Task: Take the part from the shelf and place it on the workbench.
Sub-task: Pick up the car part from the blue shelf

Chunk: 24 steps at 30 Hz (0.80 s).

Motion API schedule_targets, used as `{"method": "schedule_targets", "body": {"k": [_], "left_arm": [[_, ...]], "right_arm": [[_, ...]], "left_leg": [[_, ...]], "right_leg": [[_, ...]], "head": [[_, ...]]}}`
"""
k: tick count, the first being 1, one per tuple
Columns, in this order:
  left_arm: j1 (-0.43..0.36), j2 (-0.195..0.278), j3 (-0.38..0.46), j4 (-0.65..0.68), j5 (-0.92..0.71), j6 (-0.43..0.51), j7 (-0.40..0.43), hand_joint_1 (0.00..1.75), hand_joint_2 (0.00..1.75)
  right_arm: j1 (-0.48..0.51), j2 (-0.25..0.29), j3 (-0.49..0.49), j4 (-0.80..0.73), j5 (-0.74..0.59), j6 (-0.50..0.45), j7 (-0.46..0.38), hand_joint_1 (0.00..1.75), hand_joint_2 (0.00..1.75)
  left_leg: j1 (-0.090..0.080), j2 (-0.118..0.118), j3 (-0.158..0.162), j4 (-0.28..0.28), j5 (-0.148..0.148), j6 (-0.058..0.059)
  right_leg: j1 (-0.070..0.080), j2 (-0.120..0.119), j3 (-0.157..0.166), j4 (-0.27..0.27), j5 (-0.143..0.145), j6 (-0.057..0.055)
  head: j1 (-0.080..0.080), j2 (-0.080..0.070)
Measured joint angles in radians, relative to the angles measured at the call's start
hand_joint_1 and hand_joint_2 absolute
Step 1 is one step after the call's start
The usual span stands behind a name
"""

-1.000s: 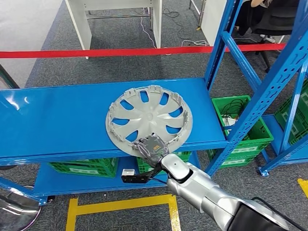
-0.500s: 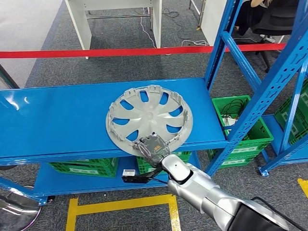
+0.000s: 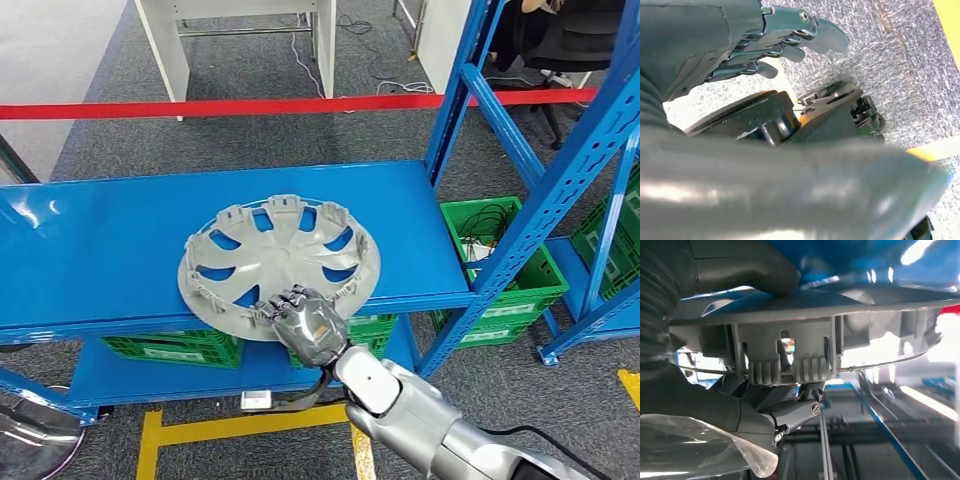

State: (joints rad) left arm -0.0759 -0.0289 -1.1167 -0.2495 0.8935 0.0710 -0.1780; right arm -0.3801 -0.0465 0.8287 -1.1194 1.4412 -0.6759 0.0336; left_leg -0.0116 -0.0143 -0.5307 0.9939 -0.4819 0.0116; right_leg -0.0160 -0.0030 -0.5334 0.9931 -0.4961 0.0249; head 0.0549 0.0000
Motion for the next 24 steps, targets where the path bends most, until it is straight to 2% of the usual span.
{"method": "schedule_targets", "body": {"k": [10,24], "left_arm": [[-0.001,-0.006,0.001,0.0,-0.024,0.024,-0.008,0.0,1.75],[-0.002,-0.015,0.001,0.0,-0.053,0.046,-0.008,0.0,1.75]], "right_arm": [[0.074,-0.017,-0.034,-0.22,0.046,0.0,-0.061,1.75,1.75],[0.119,-0.023,-0.059,-0.377,0.054,0.0,-0.11,1.75,1.75]], "left_leg": [[0.0,0.0,-0.003,0.0,0.0,0.0],[0.0,0.0,-0.003,0.001,0.0,0.0]], "right_leg": [[0.0,0.0,-0.003,0.0,0.0,0.0],[0.0,0.0,-0.003,0.0,0.001,0.0]], "head": [[0.0,0.0],[0.0,0.0]]}}
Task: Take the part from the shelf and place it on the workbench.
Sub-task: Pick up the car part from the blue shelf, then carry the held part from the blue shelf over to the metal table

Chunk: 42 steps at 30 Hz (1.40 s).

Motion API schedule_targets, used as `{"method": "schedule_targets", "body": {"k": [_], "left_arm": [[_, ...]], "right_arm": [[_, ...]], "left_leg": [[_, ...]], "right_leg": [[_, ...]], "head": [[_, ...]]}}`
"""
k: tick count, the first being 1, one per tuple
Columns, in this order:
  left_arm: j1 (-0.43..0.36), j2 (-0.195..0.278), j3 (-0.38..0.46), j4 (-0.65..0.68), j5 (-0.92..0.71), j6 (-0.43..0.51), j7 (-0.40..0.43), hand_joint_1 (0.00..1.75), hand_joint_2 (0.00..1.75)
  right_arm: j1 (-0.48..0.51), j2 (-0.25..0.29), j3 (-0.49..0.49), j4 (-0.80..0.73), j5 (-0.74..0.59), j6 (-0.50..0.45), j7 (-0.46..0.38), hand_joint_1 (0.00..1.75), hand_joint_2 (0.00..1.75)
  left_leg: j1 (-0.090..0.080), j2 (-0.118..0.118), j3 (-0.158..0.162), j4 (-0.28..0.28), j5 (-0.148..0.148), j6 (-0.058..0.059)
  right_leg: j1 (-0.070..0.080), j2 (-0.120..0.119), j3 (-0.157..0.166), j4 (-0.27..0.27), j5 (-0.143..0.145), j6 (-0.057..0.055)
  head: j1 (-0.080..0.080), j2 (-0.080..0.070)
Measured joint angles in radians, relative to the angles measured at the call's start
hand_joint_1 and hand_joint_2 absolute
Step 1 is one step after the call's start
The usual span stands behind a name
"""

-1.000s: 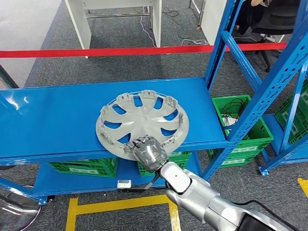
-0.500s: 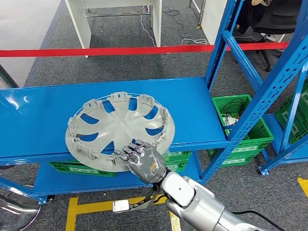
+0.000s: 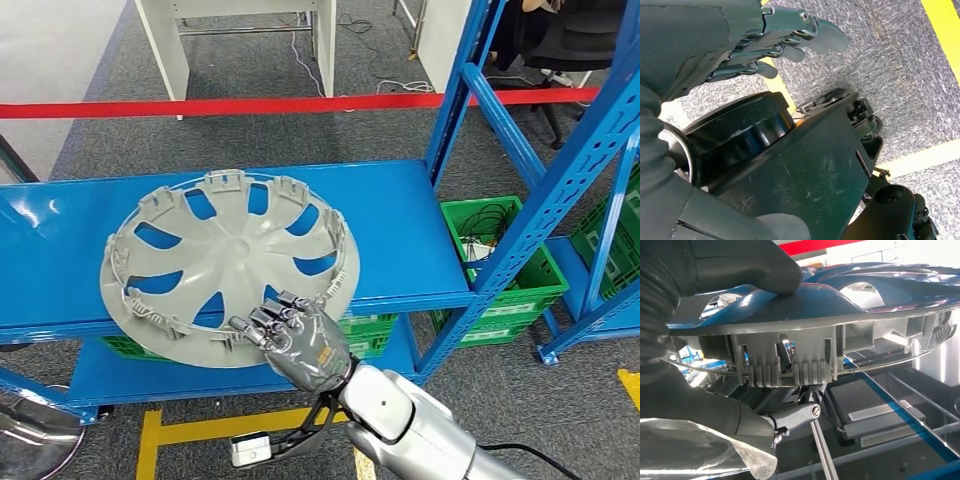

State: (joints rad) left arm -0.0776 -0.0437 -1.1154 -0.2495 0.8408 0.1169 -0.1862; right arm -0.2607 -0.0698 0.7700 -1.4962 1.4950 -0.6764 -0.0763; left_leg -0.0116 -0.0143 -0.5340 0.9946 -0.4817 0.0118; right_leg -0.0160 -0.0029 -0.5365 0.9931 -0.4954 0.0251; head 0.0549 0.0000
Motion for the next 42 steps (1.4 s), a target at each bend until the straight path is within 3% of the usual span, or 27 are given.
{"method": "schedule_targets", "body": {"k": [24,42], "left_arm": [[-0.006,-0.006,-0.001,0.0,-0.036,0.036,0.008,0.0,1.75],[-0.017,-0.009,-0.005,0.0,-0.077,0.073,0.012,0.0,1.75]], "right_arm": [[0.01,0.0,-0.014,-0.11,0.027,0.0,-0.035,1.75,1.75],[0.009,-0.001,-0.013,-0.156,0.048,0.0,0.005,1.75,1.75]], "left_leg": [[0.0,0.0,0.0,0.0,0.001,0.001],[-0.002,0.0,-0.006,0.007,0.001,0.001]], "right_leg": [[0.0,0.0,0.0,0.0,0.001,0.0],[-0.003,0.0,-0.002,0.0,0.004,0.005]], "head": [[0.0,0.0],[0.0,0.0]]}}
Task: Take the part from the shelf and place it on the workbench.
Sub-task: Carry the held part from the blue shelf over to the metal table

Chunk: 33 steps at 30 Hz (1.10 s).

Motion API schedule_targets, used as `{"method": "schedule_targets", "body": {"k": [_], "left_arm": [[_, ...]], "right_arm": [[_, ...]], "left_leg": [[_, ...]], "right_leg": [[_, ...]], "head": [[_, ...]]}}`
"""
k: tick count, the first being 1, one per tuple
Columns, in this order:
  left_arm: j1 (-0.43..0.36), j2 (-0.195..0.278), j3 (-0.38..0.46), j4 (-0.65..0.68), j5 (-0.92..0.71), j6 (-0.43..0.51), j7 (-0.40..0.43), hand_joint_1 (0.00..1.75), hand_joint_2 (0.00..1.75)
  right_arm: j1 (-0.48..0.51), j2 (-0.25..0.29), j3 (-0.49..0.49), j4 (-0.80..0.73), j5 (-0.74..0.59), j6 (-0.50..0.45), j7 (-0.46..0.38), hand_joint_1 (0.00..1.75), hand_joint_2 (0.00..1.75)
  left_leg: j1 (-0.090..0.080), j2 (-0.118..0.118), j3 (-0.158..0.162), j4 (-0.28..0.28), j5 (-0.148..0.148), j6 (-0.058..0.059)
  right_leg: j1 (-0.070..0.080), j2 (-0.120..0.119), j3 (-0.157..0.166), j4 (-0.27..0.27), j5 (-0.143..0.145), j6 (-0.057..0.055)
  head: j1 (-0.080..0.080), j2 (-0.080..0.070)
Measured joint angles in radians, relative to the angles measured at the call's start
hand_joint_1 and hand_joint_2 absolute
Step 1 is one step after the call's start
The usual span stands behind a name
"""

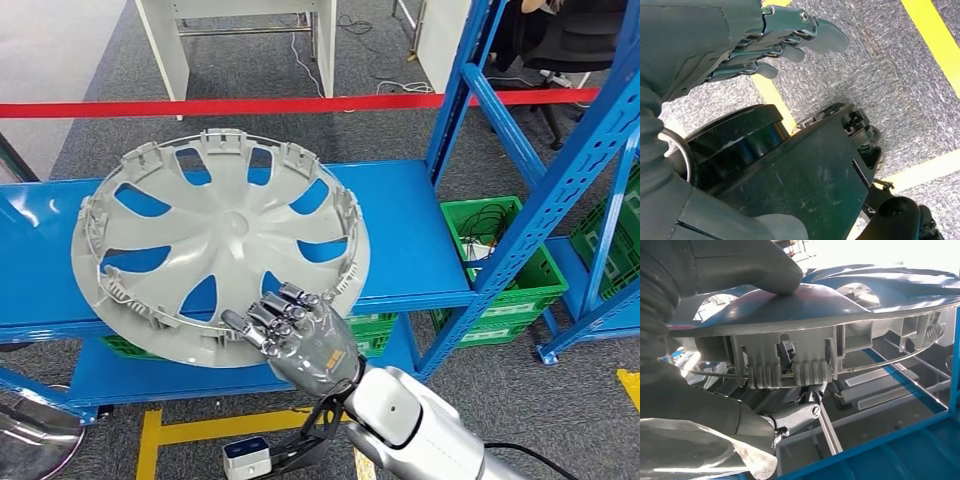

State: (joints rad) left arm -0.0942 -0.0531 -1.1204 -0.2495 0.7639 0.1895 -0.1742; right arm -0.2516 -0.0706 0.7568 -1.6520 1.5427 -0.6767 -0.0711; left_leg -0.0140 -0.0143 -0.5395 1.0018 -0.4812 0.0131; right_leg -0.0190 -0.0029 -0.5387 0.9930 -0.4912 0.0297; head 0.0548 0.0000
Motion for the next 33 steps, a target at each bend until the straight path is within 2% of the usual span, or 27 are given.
{"method": "schedule_targets", "body": {"k": [5,7,8,10,12,13,14,15,16,18,19,20,22,23,24,25,27,28,29,30,31,33], "left_arm": [[-0.005,0.001,-0.001,0.0,-0.012,0.005,0.004,0.0,1.75],[-0.006,0.002,-0.001,0.0,-0.017,0.005,0.006,0.0,1.75],[-0.007,0.001,-0.001,0.0,-0.019,0.005,0.007,0.0,1.75],[-0.01,0.001,-0.001,0.0,-0.021,0.005,0.009,0.0,1.75],[-0.012,0.001,-0.002,0.0,-0.024,0.005,0.013,0.0,1.75],[-0.012,0.001,-0.002,0.0,-0.027,0.006,0.015,0.0,1.75],[-0.013,0.001,-0.004,0.0,-0.031,0.008,0.017,0.0,1.75],[-0.013,0.001,-0.005,0.0,-0.033,0.009,0.018,0.0,1.75],[-0.014,0.001,-0.006,0.0,-0.035,0.009,0.019,0.0,1.75],[-0.017,0.0,-0.007,0.0,-0.039,0.009,0.021,0.0,1.75],[-0.019,0.0,-0.007,0.0,-0.04,0.009,0.022,0.0,1.75],[-0.02,0.0,-0.007,0.0,-0.041,0.009,0.022,0.0,1.75],[-0.021,0.0,-0.008,0.0,-0.042,0.009,0.023,0.0,1.75],[-0.022,0.001,-0.008,0.001,-0.043,0.008,0.024,0.0,1.75],[-0.022,0.002,-0.008,0.001,-0.045,0.005,0.026,0.0,1.75],[-0.023,0.006,-0.008,0.001,-0.047,0.0,0.028,0.0,1.75],[-0.024,0.013,-0.008,0.001,-0.052,-0.014,0.031,0.0,1.75],[-0.025,0.018,-0.008,0.001,-0.052,-0.021,0.033,0.0,1.75],[-0.026,0.021,-0.008,0.002,-0.053,-0.026,0.033,0.0,1.75],[-0.027,0.025,-0.008,0.002,-0.053,-0.029,0.033,0.0,1.75],[-0.027,0.027,-0.008,0.002,-0.054,-0.031,0.034,0.0,1.75],[-0.03,0.031,-0.008,0.002,-0.056,-0.034,0.038,0.0,1.75]], "right_arm": [[0.0,0.0,0.0,-0.002,0.0,0.0,0.01,1.75,1.75],[0.0,0.0,0.0,-0.004,-0.002,0.0,0.012,1.75,1.75],[0.0,-0.001,-0.001,-0.006,-0.002,0.0,0.012,1.75,1.75],[-0.001,-0.002,-0.002,-0.009,-0.003,0.0,0.013,1.75,1.75],[-0.001,-0.003,-0.002,-0.01,-0.002,0.0,0.012,1.75,1.75],[0.001,-0.004,-0.002,-0.01,0.001,0.0,0.013,1.75,1.75],[0.002,-0.004,-0.002,-0.01,0.004,0.0,0.013,1.75,1.75],[0.002,-0.004,-0.002,-0.01,0.008,0.0,0.015,1.75,1.75],[0.002,-0.005,-0.002,-0.01,0.012,0.0,0.018,1.75,1.75],[-0.001,-0.005,-0.001,-0.014,0.018,0.0,0.027,1.75,1.75],[-0.004,-0.005,-0.001,-0.016,0.02,0.0,0.032,1.75,1.75],[-0.006,-0.005,0.0,-0.018,0.022,-0.001,0.036,1.75,1.75],[-0.009,-0.006,0.0,-0.021,0.024,-0.001,0.039,1.75,1.75],[-0.011,-0.006,0.001,-0.021,0.025,-0.001,0.041,1.75,1.75],[-0.013,-0.007,0.002,-0.021,0.025,-0.001,0.044,1.75,1.75],[-0.016,-0.007,0.003,-0.021,0.025,-0.001,0.048,1.75,1.75],[-0.022,-0.007,0.005,-0.021,0.025,-0.002,0.054,1.75,1.75],[-0.024,-0.007,0.005,-0.021,0.025,-0.002,0.056,1.75,1.75],[-0.025,-0.007,0.006,-0.021,0.025,-0.002,0.057,1.75,1.75],[-0.027,-0.007,0.006,-0.021,0.025,-0.002,0.059,1.75,1.75],[-0.029,-0.007,0.007,-0.021,0.025,-0.002,0.061,1.75,1.75],[-0.035,-0.007,0.007,-0.023,0.025,-0.002,0.062,1.75,1.75]], "left_leg": [[-0.002,0.0,-0.011,0.01,0.002,0.009],[0.0,0.002,-0.014,0.007,0.01,0.019],[0.002,0.004,-0.016,0.004,0.017,0.026],[0.004,0.008,-0.024,-0.003,0.028,0.038],[0.001,0.009,-0.039,-0.002,0.036,0.042],[-0.001,0.01,-0.046,-0.001,0.041,0.042],[-0.002,0.011,-0.053,0.0,0.045,0.041],[-0.002,0.011,-0.059,0.002,0.049,0.039],[-0.003,0.011,-0.064,0.005,0.052,0.037],[-0.003,0.01,-0.076,0.012,0.058,0.029],[-0.003,0.01,-0.08,0.015,0.063,0.023],[-0.002,0.01,-0.084,0.016,0.069,0.017],[-0.001,0.01,-0.088,0.016,0.078,0.004],[0.0,0.01,-0.093,0.021,0.07,-0.003],[0.002,0.009,-0.102,0.04,0.045,-0.009],[0.005,0.009,-0.115,0.079,0.004,-0.016],[0.014,0.009,-0.149,0.205,-0.091,-0.03],[0.019,0.009,-0.159,0.263,-0.117,-0.036],[0.023,0.009,-0.156,0.294,-0.122,-0.042],[0.028,0.009,-0.135,0.288,-0.107,-0.046],[0.032,0.009,-0.098,0.245,-0.08,-0.051],[0.037,0.009,-0.003,0.103,-0.047,-0.058]], "right_leg": [[-0.002,0.0,-0.006,0.0,0.007,0.01],[-0.002,0.0,-0.008,0.002,0.007,0.017],[-0.002,0.0,-0.015,0.012,-0.005,0.019],[-0.002,0.001,-0.05,0.087,-0.065,0.02],[-0.001,0.001,-0.104,0.224,-0.138,0.02],[0.0,0.001,-0.121,0.275,-0.156,0.02],[0.0,0.001,-0.122,0.291,-0.154,0.019],[0.001,0.001,-0.102,0.265,-0.133,0.017],[0.001,0.001,-0.065,0.204,-0.1,0.013],[0.004,0.002,0.016,0.065,-0.06,0.005],[0.006,0.002,0.04,0.023,-0.052,0.001],[0.009,0.004,0.048,0.005,-0.053,-0.001],[0.009,0.004,0.04,0.002,-0.04,-0.01],[0.007,0.002,0.034,0.0,-0.033,-0.018],[0.005,0.0,0.026,-0.002,-0.023,-0.027],[0.002,-0.003,0.014,-0.004,-0.011,-0.033],[0.002,-0.004,-0.011,-0.002,0.009,-0.039],[0.001,-0.005,-0.024,-0.001,0.019,-0.038],[0.0,-0.006,-0.038,0.002,0.027,-0.035],[-0.001,-0.006,-0.051,0.005,0.035,-0.032],[-0.004,-0.007,-0.063,0.009,0.042,-0.027],[-0.008,-0.005,-0.085,0.021,0.054,-0.014]], "head": [[0.0,0.0],[0.0,0.0],[0.0,0.0],[0.005,0.0],[0.01,0.0],[0.01,0.0],[0.01,0.0],[0.01,0.0],[0.011,0.0],[0.01,0.0],[0.011,0.0],[0.01,0.0],[0.011,0.0],[0.01,0.0],[0.008,0.0],[0.006,0.0],[0.0,0.0],[-0.001,0.0],[-0.001,0.0],[-0.001,0.0],[-0.001,0.0],[-0.004,0.0]]}}
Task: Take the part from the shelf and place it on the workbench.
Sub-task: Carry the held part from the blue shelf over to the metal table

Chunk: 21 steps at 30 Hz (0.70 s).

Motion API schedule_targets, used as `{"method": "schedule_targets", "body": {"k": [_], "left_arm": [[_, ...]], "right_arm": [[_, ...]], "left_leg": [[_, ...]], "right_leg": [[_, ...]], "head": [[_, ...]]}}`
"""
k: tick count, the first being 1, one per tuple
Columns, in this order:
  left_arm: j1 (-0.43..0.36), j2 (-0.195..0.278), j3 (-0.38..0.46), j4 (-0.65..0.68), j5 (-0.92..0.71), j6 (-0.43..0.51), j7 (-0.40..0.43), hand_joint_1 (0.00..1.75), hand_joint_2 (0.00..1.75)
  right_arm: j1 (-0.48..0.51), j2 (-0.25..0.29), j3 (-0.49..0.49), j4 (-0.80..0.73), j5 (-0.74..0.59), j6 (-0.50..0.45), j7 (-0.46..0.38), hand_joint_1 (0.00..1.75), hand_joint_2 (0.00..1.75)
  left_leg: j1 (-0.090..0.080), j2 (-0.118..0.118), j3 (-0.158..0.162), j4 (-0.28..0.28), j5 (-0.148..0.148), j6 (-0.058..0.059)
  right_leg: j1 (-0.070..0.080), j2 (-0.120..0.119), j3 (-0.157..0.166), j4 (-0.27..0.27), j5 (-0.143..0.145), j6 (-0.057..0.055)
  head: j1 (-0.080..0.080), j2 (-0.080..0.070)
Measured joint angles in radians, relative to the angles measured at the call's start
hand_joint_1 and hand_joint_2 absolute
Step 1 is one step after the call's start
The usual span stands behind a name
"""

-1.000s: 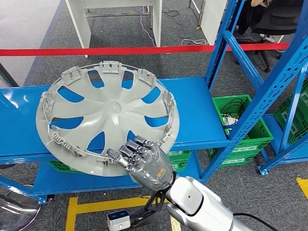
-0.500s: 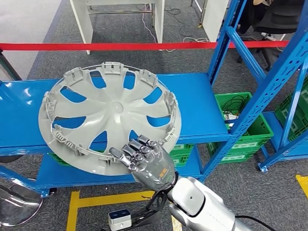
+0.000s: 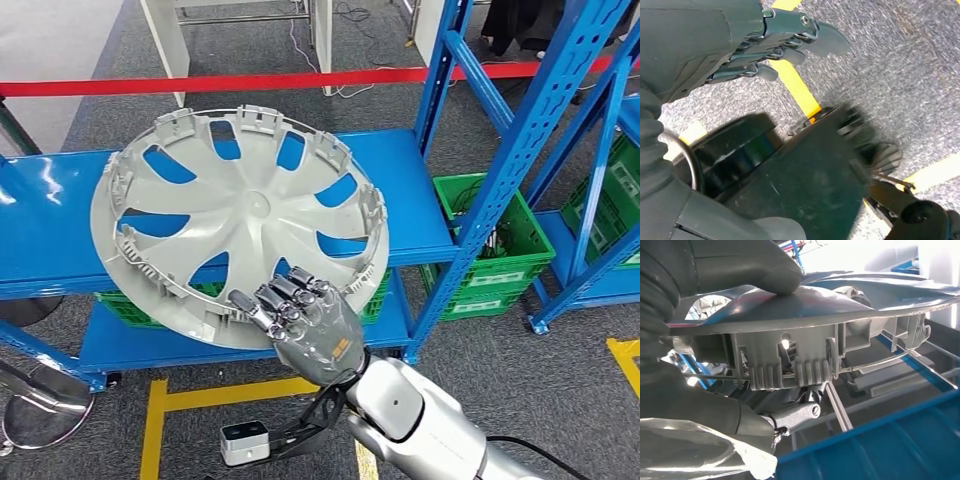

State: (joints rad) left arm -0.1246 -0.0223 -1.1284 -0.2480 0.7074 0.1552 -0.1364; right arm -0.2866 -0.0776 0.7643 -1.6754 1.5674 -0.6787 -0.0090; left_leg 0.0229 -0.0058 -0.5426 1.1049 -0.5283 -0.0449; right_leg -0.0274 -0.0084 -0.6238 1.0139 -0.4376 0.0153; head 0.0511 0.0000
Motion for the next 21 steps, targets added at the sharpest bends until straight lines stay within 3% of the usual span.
{"method": "schedule_targets", "body": {"k": [2,5,6,7,9,10,11,12,13,14,15,17,18,19,21], "left_arm": [[-0.004,0.001,0.0,0.0,-0.005,-0.004,0.007,0.0,1.75],[-0.004,0.003,-0.001,0.001,-0.01,-0.008,0.019,0.0,1.75],[-0.004,0.004,-0.002,0.002,-0.01,-0.009,0.02,0.0,1.75],[-0.005,0.004,-0.002,0.002,-0.01,-0.009,0.02,0.0,1.75],[-0.006,0.005,-0.004,0.004,-0.01,-0.009,0.021,0.0,1.75],[-0.006,0.005,-0.005,0.004,-0.01,-0.009,0.021,0.0,1.75],[-0.006,0.005,-0.006,0.004,-0.011,-0.009,0.021,0.0,1.75],[-0.006,0.005,-0.007,0.004,-0.011,-0.009,0.021,0.0,1.75],[-0.006,0.005,-0.007,0.004,-0.01,-0.01,0.023,0.0,1.75],[-0.006,0.005,-0.007,0.004,-0.006,-0.013,0.032,0.0,1.75],[-0.006,0.005,-0.007,0.005,0.001,-0.016,0.043,0.0,1.75],[-0.005,0.005,-0.006,0.006,0.019,-0.026,0.07,0.0,1.75],[-0.004,0.006,-0.006,0.008,0.025,-0.029,0.08,0.0,1.75],[-0.004,0.008,-0.005,0.01,0.028,-0.031,0.088,0.0,1.75],[-0.002,0.013,-0.005,0.017,0.029,-0.03,0.101,0.0,1.75]], "right_arm": [[-0.006,0.0,0.002,-0.005,0.0,0.0,-0.001,1.75,1.75],[-0.01,-0.001,0.005,-0.011,0.0,-0.001,-0.004,1.75,1.75],[-0.01,-0.003,0.006,-0.012,0.0,-0.001,-0.005,1.75,1.75],[-0.01,-0.004,0.007,-0.013,0.0,-0.002,-0.006,1.75,1.75],[-0.01,-0.007,0.009,-0.015,0.0,-0.003,-0.007,1.75,1.75],[-0.01,-0.008,0.009,-0.015,0.0,-0.003,-0.007,1.75,1.75],[-0.01,-0.009,0.009,-0.015,0.0,-0.003,-0.008,1.75,1.75],[-0.01,-0.011,0.01,-0.015,0.0,-0.003,-0.008,1.75,1.75],[-0.01,-0.012,0.011,-0.015,0.0,-0.003,-0.009,1.75,1.75],[-0.01,-0.012,0.011,-0.017,0.0,-0.003,-0.01,1.75,1.75],[-0.011,-0.013,0.012,-0.02,0.0,-0.003,-0.011,1.75,1.75],[-0.013,-0.013,0.013,-0.034,0.0,-0.003,-0.015,1.75,1.75],[-0.014,-0.014,0.014,-0.042,0.0,-0.003,-0.017,1.75,1.75],[-0.014,-0.015,0.014,-0.048,0.0,-0.003,-0.02,1.75,1.75],[-0.014,-0.018,0.016,-0.057,0.0,-0.003,-0.024,1.75,1.75]], "left_leg": [[-0.003,-0.002,0.047,-0.086,-0.004,0.006],[-0.009,-0.001,0.031,-0.094,0.008,0.038],[-0.01,0.001,0.022,-0.095,0.018,0.051],[-0.01,0.003,0.01,-0.096,0.03,0.062],[-0.014,0.004,-0.02,-0.095,0.054,0.074],[-0.018,0.004,-0.038,-0.095,0.067,0.077],[-0.022,0.004,-0.055,-0.094,0.079,0.078],[-0.026,0.005,-0.071,-0.093,0.091,0.08],[-0.03,0.005,-0.086,-0.093,0.103,0.08],[-0.033,0.004,-0.098,-0.092,0.114,0.08],[-0.036,0.003,-0.107,-0.091,0.123,0.079],[-0.039,0.003,-0.119,-0.09,0.144,0.073],[-0.039,0.003,-0.123,-0.091,0.155,0.068],[-0.037,0.004,-0.125,-0.094,0.166,0.063],[-0.034,0.003,-0.132,-0.088,0.155,0.05]], "right_leg": [[0.001,0.001,-0.013,0.006,0.014,0.015],[-0.003,0.001,-0.023,0.004,0.029,0.036],[-0.004,0.002,-0.033,0.017,0.008,0.041],[-0.004,0.003,-0.046,0.049,-0.03,0.042],[-0.001,0.004,-0.082,0.173,-0.138,0.042],[0.002,0.005,-0.094,0.24,-0.173,0.041],[0.006,0.005,-0.097,0.289,-0.183,0.038],[0.009,0.005,-0.083,0.305,-0.169,0.032],[0.013,0.005,-0.052,0.287,-0.141,0.025],[0.018,0.005,-0.004,0.235,-0.113,0.016],[0.025,0.005,0.057,0.159,-0.104,0.006],[0.033,0.005,0.157,0.012,-0.122,-0.005],[0.036,0.006,0.178,-0.029,-0.134,-0.008],[0.037,0.006,0.179,-0.045,-0.133,-0.009],[0.034,0.003,0.161,-0.049,-0.113,-0.019]], "head": [[-0.002,0.0],[-0.002,0.0],[0.0,0.0],[0.002,0.0],[0.007,0.0],[0.008,0.0],[0.008,0.0],[0.008,0.0],[0.008,0.0],[0.008,0.0],[0.008,0.0],[0.008,0.0],[0.008,0.0],[0.008,0.0],[0.008,0.0]]}}
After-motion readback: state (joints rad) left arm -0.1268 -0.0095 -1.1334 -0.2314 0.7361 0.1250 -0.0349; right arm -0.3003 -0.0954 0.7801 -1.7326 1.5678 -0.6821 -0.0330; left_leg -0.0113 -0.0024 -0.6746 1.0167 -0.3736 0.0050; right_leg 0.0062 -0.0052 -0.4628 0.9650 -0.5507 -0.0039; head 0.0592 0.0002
